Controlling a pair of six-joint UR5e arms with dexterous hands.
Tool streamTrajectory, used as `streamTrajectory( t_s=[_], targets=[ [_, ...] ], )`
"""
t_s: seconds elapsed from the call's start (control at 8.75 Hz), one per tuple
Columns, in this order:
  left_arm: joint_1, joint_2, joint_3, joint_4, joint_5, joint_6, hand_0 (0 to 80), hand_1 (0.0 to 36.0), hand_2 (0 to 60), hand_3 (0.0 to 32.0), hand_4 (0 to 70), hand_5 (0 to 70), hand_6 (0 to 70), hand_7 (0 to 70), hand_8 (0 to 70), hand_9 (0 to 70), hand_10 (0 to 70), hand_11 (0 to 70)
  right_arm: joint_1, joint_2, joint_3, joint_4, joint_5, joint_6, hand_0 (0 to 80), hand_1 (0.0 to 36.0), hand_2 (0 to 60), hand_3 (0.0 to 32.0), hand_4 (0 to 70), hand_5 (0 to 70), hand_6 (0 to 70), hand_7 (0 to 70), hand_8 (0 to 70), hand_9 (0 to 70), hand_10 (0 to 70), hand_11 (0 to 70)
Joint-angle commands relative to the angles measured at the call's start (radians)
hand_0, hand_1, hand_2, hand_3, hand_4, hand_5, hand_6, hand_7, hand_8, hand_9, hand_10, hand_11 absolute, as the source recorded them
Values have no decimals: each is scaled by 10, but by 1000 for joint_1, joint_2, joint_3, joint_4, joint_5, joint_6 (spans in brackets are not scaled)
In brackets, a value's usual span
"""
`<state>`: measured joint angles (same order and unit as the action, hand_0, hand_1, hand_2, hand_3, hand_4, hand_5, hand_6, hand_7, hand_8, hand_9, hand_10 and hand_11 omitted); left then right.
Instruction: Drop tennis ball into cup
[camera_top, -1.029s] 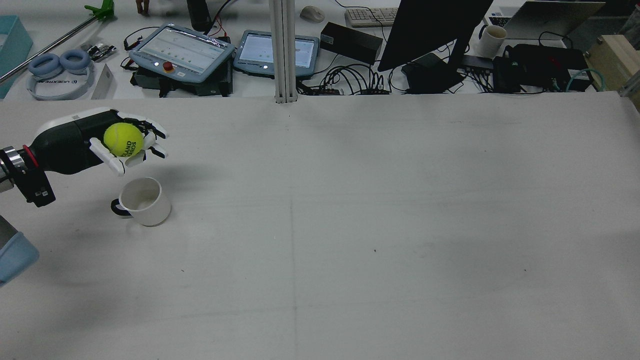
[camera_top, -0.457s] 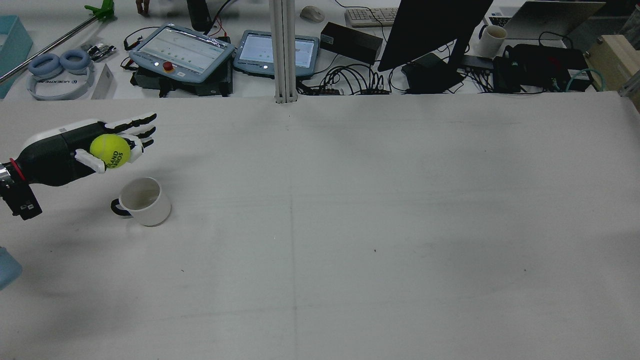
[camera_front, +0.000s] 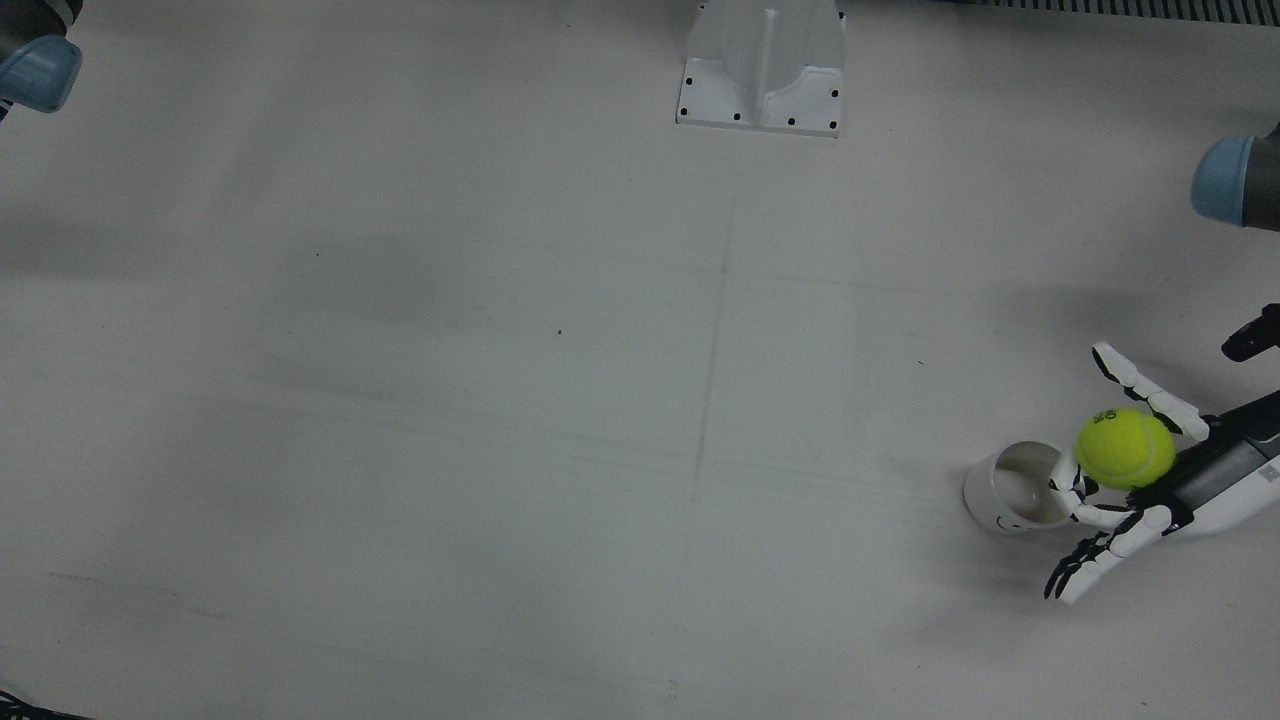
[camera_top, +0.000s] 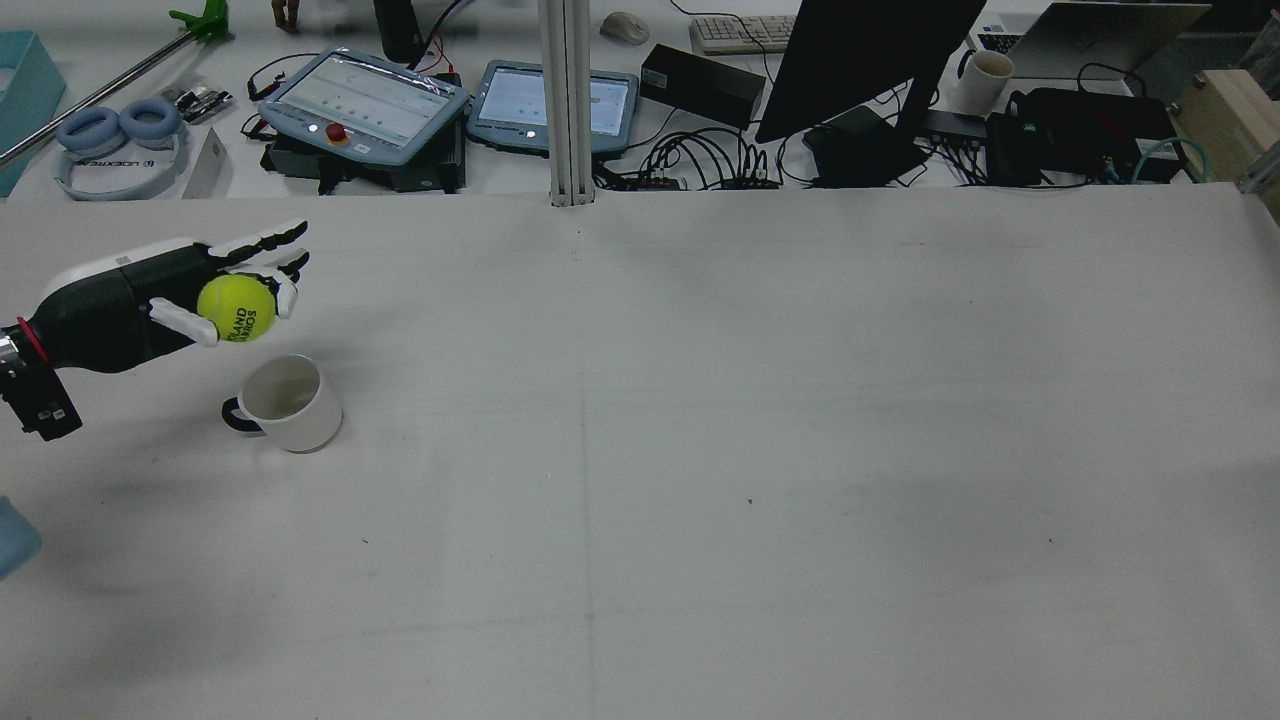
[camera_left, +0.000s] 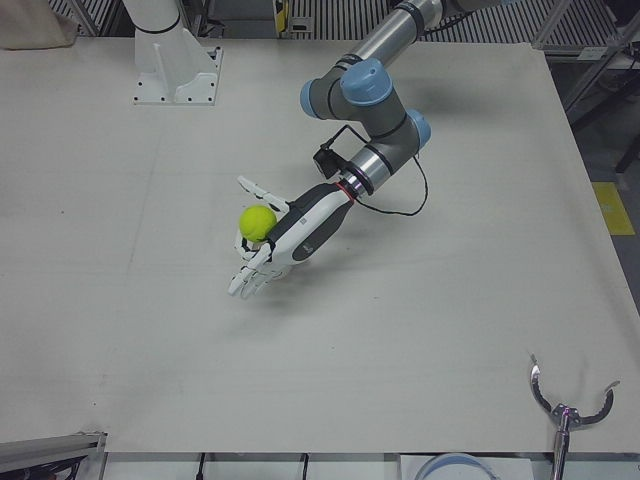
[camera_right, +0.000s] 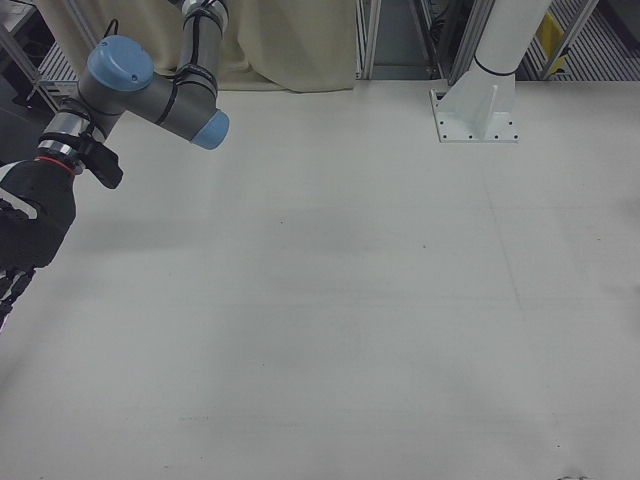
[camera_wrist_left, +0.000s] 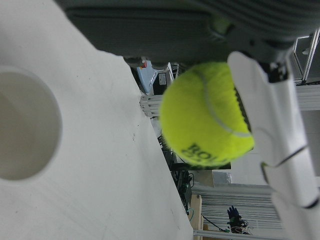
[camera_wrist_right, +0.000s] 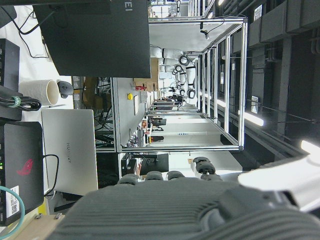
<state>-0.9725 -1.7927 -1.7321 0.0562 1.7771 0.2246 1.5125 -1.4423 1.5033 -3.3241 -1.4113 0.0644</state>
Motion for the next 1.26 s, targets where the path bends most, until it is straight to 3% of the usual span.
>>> streamTrajectory(
  t_s=[0.0, 0.23, 0.46, 0.57, 0.69, 0.8, 0.91, 1.14],
  targets=[
    [-2, 1, -1, -1, -1, -1, 414, 131, 59, 0, 0, 0, 0, 61, 0, 0, 0, 0, -2, -1, 0, 0, 0, 0, 0, 0, 0, 0, 0, 0, 0, 0, 0, 0, 0, 0],
    [-2, 1, -1, -1, -1, -1, 420, 134, 54, 0, 0, 0, 0, 63, 0, 0, 0, 0, 0, 0, 0, 0, 0, 0, 0, 0, 0, 0, 0, 0, 0, 0, 0, 0, 0, 0],
    [-32, -5, 0, 13, -4, -7, 385, 123, 110, 0, 0, 1, 1, 71, 0, 1, 0, 0, 0, -1, 0, 0, 0, 0, 0, 0, 0, 0, 0, 0, 0, 0, 0, 0, 0, 0],
    [-148, -19, 0, 49, -16, -1, 373, 110, 78, 0, 0, 0, 0, 87, 0, 3, 0, 0, -2, 0, 0, 0, 0, 0, 0, 0, 0, 0, 0, 0, 0, 0, 0, 0, 0, 0],
    [-235, -63, 9, 147, -75, 5, 430, 129, 20, 0, 0, 0, 0, 93, 0, 4, 0, 0, -2, 0, -2, 0, 0, 0, 0, 0, 0, 0, 0, 0, 0, 0, 0, 0, 0, 0],
    [-320, -65, 52, 166, -124, 9, 477, 158, 0, 0, 0, 0, 0, 92, 0, 4, 0, 0, -2, 0, 0, 0, 0, 0, 0, 0, 0, 0, 0, 0, 0, 0, 0, 0, 0, 0],
    [-403, -66, 99, 180, -126, 10, 502, 182, 0, 0, 0, 5, 1, 82, 0, 2, 0, 0, -2, 0, 0, 0, 0, 0, 0, 0, 0, 0, 0, 0, 0, 0, 0, 0, 0, 0],
    [-517, -24, 109, 247, -126, 4, 557, 226, 0, 0, 0, 18, 0, 77, 0, 1, 0, 0, -2, 0, 0, 0, 0, 0, 0, 0, 0, 0, 0, 0, 0, 0, 0, 0, 0, 0]
  ],
)
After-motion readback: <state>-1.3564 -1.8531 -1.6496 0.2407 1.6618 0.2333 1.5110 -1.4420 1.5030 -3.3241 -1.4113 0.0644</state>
